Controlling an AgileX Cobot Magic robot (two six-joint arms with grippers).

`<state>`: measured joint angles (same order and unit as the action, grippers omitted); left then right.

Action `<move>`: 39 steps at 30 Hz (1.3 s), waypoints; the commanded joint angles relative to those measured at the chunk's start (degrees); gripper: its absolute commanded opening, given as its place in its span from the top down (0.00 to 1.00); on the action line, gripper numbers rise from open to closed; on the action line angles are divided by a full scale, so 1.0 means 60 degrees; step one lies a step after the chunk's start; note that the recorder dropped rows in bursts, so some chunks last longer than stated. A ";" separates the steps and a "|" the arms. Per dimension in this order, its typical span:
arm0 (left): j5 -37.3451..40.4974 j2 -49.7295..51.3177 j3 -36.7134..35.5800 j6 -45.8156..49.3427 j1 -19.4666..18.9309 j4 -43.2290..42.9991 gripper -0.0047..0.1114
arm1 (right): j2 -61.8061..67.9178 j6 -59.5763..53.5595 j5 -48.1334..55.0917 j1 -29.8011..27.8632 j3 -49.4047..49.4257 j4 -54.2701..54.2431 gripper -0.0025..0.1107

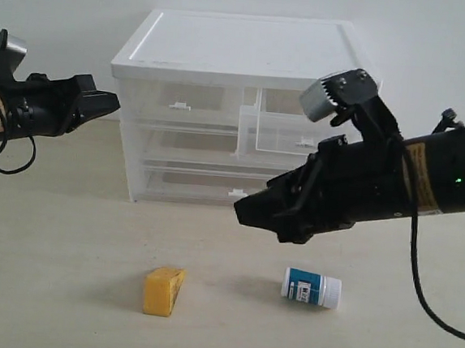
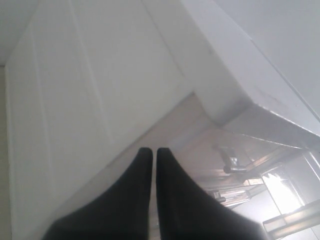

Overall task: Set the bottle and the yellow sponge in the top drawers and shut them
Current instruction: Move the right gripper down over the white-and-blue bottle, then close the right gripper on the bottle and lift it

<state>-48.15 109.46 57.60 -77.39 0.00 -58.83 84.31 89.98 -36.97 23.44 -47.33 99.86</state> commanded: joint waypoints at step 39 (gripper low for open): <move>-0.0243 -0.0001 0.0077 -0.0027 0.0111 -0.0417 0.93 | 0.0734 -1.3673 0.9183 0.2943 0.0149 -1.1188 0.49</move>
<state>-48.15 109.46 57.60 -77.39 0.00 -59.99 88.88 15.07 23.23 40.85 -46.04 34.81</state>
